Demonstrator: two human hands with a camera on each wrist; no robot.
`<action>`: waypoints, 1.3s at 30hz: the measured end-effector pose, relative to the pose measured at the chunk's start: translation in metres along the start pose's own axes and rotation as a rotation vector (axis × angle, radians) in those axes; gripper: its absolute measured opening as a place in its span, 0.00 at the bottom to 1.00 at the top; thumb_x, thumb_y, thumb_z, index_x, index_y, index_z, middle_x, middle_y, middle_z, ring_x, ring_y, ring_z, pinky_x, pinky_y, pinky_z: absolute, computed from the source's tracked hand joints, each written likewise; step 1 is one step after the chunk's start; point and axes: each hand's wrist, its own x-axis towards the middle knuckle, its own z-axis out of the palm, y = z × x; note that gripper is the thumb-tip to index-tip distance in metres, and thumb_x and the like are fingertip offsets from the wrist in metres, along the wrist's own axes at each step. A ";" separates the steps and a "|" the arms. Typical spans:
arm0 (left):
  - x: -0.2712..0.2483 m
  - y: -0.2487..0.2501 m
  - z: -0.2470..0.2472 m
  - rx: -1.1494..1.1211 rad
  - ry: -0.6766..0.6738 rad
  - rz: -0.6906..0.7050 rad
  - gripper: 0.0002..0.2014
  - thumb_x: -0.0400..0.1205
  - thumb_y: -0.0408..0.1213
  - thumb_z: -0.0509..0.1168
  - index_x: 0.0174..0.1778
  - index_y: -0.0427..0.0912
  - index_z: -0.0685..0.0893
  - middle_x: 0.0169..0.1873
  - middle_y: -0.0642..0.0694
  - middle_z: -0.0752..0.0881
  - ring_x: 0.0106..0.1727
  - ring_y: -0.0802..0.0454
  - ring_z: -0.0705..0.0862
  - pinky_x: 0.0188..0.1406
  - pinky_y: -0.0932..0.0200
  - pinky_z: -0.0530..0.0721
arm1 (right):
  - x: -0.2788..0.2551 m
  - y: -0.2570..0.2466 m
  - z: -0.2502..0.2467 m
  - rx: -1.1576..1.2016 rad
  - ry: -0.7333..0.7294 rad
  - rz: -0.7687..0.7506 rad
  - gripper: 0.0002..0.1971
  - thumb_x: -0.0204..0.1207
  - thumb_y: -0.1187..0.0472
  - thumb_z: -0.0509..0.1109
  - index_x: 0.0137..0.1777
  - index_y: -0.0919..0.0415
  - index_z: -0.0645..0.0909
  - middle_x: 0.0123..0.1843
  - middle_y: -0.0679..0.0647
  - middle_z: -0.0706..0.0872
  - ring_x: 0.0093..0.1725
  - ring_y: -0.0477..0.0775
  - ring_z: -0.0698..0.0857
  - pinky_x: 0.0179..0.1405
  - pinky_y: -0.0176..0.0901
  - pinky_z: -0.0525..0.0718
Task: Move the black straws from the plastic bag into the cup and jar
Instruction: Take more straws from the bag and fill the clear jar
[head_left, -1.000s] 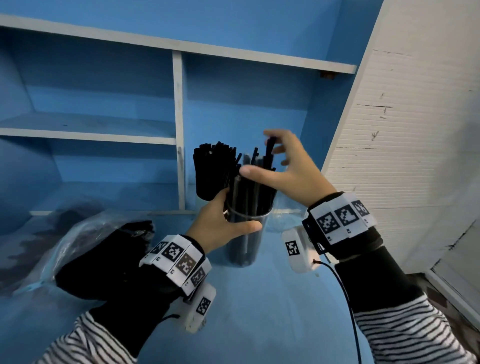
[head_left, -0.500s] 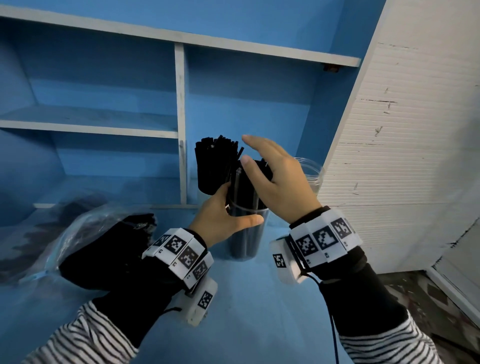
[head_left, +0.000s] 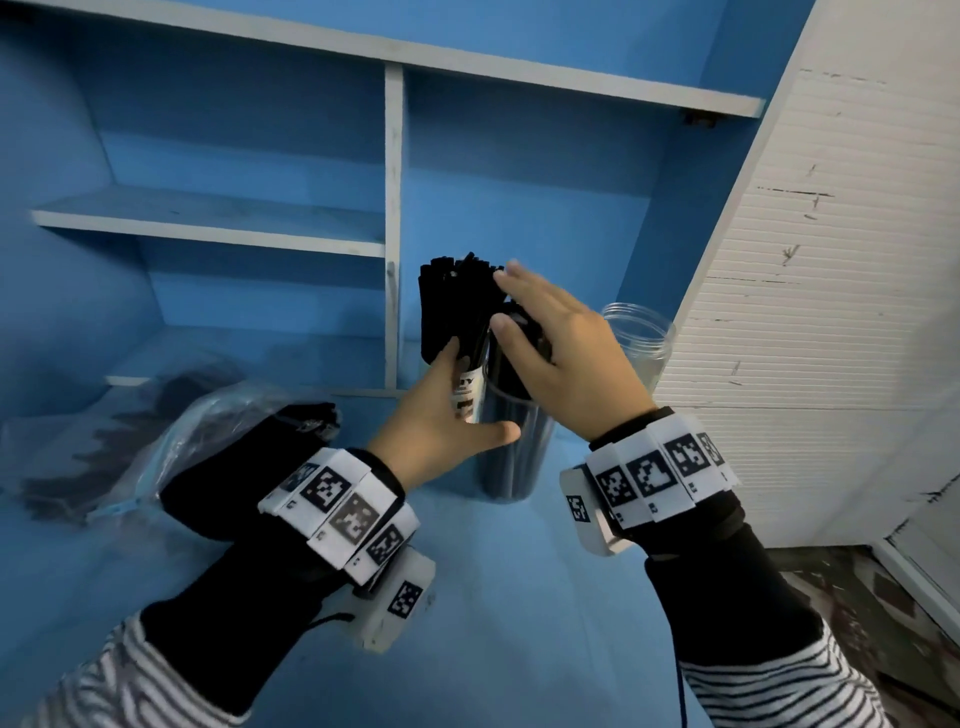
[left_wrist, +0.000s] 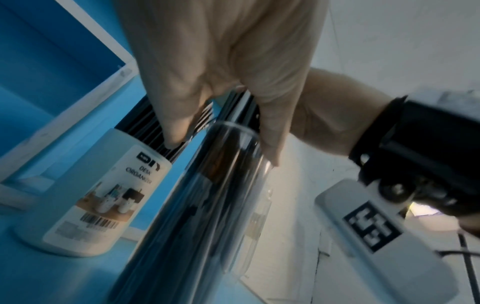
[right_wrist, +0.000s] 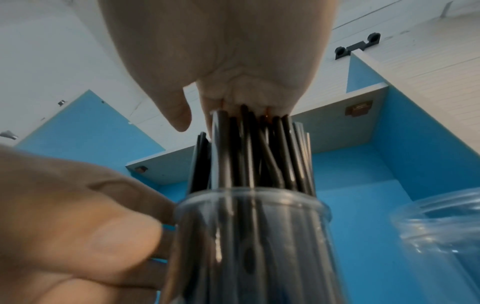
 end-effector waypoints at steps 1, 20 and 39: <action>-0.007 0.002 -0.009 -0.017 0.035 0.000 0.48 0.69 0.40 0.81 0.82 0.52 0.60 0.69 0.62 0.71 0.71 0.65 0.71 0.72 0.61 0.69 | -0.001 -0.004 0.000 0.009 0.068 -0.021 0.20 0.83 0.55 0.62 0.72 0.61 0.77 0.77 0.56 0.74 0.75 0.56 0.73 0.76 0.43 0.67; -0.101 -0.024 -0.164 0.412 0.250 -0.147 0.16 0.65 0.48 0.68 0.48 0.67 0.83 0.59 0.53 0.86 0.64 0.54 0.83 0.69 0.52 0.77 | -0.036 -0.087 0.108 0.171 -0.708 0.003 0.15 0.76 0.57 0.73 0.60 0.56 0.76 0.51 0.52 0.80 0.44 0.51 0.79 0.43 0.40 0.76; -0.099 -0.036 -0.177 0.193 0.478 -0.139 0.11 0.74 0.32 0.76 0.44 0.54 0.89 0.48 0.53 0.91 0.53 0.63 0.87 0.58 0.64 0.81 | -0.005 -0.105 0.192 0.140 -0.653 -0.074 0.29 0.74 0.57 0.74 0.76 0.52 0.74 0.74 0.58 0.76 0.74 0.58 0.74 0.76 0.46 0.69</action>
